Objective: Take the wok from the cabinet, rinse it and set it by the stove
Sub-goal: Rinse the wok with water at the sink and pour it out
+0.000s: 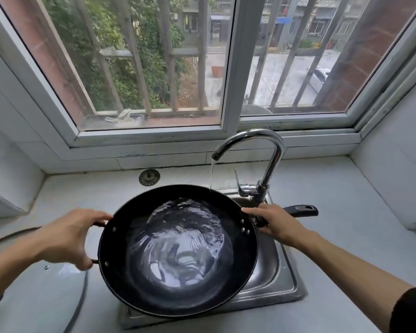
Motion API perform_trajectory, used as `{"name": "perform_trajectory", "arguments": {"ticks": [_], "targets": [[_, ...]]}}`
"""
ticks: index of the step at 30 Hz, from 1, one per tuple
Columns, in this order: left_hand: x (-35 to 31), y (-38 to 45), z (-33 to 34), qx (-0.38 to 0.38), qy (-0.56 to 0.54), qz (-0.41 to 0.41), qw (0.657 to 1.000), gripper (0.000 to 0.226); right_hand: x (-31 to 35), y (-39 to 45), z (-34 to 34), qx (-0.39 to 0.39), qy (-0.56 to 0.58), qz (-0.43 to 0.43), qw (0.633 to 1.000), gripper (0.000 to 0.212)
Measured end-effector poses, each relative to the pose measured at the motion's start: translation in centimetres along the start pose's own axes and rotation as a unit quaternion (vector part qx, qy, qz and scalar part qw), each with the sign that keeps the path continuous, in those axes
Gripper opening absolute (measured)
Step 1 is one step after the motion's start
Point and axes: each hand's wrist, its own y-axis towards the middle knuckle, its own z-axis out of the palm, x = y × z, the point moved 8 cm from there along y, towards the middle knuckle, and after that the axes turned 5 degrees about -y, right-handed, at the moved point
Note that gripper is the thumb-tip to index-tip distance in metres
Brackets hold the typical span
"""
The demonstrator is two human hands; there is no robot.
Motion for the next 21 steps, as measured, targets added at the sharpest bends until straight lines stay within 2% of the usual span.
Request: {"name": "perform_trajectory", "arguments": {"ticks": [7, 13, 17, 21], "targets": [[-1.4, 0.6, 3.3, 0.045, -0.028, 0.014, 0.999, 0.094, 0.1, -2.4, -4.1, -0.009, -0.089, 0.004, 0.996, 0.062], [-1.8, 1.4, 6.0, 0.123, -0.018, 0.019, 0.992, 0.088, -1.4, -4.1, -4.2, 0.043, -0.111, 0.016, 0.993, 0.053], [-2.7, 1.8, 7.5, 0.191, -0.039, 0.029, 0.980, 0.068, -1.9, -4.9, -4.2, 0.062, -0.131, 0.006, 0.989, 0.047], [-4.5, 1.8, 8.5, 0.268, -0.083, 0.045, 0.959, 0.058, -2.6, -5.5, -3.8, 0.095, -0.118, 0.011, 0.988, 0.044]]}}
